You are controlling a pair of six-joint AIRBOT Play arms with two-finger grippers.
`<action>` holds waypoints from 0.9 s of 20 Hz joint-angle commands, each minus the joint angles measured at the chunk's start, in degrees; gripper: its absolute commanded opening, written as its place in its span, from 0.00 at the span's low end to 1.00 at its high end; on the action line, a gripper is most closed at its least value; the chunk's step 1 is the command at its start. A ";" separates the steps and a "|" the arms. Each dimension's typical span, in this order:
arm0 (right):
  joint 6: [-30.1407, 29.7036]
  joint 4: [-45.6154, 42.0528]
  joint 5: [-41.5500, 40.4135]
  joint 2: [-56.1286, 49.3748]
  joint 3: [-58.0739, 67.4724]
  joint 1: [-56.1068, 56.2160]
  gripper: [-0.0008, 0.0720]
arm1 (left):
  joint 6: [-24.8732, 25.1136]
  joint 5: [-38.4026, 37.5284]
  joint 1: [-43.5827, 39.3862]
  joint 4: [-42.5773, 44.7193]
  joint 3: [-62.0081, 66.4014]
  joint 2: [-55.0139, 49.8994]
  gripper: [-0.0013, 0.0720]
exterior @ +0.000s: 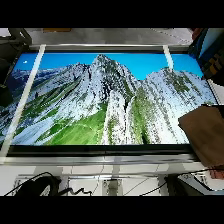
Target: Fold the clothes and pants, and hang the long-sleeved shirts on hangers.
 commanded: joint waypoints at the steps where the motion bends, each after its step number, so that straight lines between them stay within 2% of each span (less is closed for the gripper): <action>1: 1.66 0.35 -2.19 -0.09 -0.07 -0.81 0.83 | 0.00 0.00 0.07 0.02 -0.02 0.07 0.03; 3: 1.92 4.52 -2.08 -0.44 -0.09 0.50 0.06 | 0.00 0.00 0.07 0.02 -0.02 0.07 0.03; 7: -1.14 13.86 -2.34 -1.18 -1.46 11.56 0.06 | 0.00 0.00 0.07 0.02 -0.02 0.07 0.03; 10: -2.54 14.69 0.87 -1.18 -3.85 28.63 0.06 | 0.00 0.00 0.07 0.02 -0.02 0.07 0.03; 13: -6.84 14.01 2.08 -1.11 -4.04 46.14 0.06 | 0.00 0.00 0.07 0.02 -0.02 0.07 0.03; 15: -8.15 8.74 1.55 -0.46 -4.04 57.90 0.06 | 0.00 0.00 0.07 0.02 -0.02 0.07 0.03; 18: -8.07 -5.86 -2.97 1.44 -4.04 73.88 0.06 | 0.00 0.00 0.07 0.02 -0.02 0.07 0.03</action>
